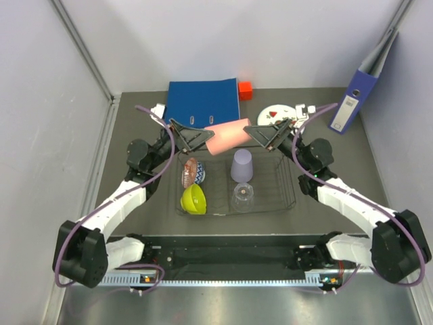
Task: Unload the mixed dishes from the dish rack
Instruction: Place the cup at the center of the board.
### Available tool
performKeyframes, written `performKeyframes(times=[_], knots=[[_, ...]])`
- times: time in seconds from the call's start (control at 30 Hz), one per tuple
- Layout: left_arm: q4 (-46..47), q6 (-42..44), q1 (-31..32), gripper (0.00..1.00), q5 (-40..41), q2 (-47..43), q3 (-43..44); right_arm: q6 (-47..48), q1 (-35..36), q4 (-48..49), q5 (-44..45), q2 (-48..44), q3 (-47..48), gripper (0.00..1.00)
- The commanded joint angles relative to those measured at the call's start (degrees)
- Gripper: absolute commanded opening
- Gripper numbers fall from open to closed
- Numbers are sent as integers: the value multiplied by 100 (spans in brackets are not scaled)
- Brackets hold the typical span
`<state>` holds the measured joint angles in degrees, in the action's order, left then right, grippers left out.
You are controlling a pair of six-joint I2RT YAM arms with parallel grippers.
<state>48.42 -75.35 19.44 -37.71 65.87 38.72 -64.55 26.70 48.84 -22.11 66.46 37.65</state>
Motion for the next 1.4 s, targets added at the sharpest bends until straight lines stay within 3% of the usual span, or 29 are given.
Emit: performKeyframes(times=[0.0,0.03,0.1,0.17,0.2,0.27,0.37,0.4,0.47,0.5,0.6,0.63,0.7,0.73,0.87,0.97,1.1,1.23,1.37], knots=[[493,20,182,70,-113,67,109,57,256,574,13,245,322,0],[458,73,209,68,-113,67,136,57,274,591,14,289,331,0],[379,117,227,53,-96,49,136,75,318,609,13,333,313,0],[291,178,227,34,-96,14,118,127,318,574,48,281,252,0],[238,214,227,18,-96,-12,127,153,327,531,49,245,234,0],[72,354,227,1,-78,-82,153,372,318,373,119,70,217,0],[-578,705,227,0,44,-214,276,872,327,-355,329,-245,322,3],[-1250,863,218,0,228,-267,329,1057,336,-1010,434,-360,366,36],[-2069,1451,218,0,483,-451,618,1670,353,-1873,917,-641,655,78],[-2935,1688,209,0,867,-521,741,1883,388,-2670,1128,-721,769,99],[-4495,3083,209,0,1738,-680,1557,2525,424,-3790,2032,-976,1226,100],[-5544,3288,209,0,2681,-637,2047,2657,433,-4525,2574,-994,1480,100],[-6498,3657,200,0,3644,-444,2611,2930,433,-5144,3035,-1056,1692,100],[-7260,3798,200,0,4614,-121,3250,2992,433,-5496,3420,-1064,1824,100],[-8575,4265,43,0,6088,856,4590,3142,441,-5999,4090,-1143,1887,100],[-8892,4459,-587,0,6180,1462,5039,3124,433,-6245,4311,-1117,1843,100],[-9236,4371,-1477,0,5620,2245,5470,3168,459,-6509,4329,-994,1851,99],[-9815,4599,-1742,0,5485,3446,6074,3239,521,-6773,4645,-968,1878,100],[-10020,4643,-1830,0,5143,4083,6315,3239,529,-6721,4637,-1064,1702,100]])
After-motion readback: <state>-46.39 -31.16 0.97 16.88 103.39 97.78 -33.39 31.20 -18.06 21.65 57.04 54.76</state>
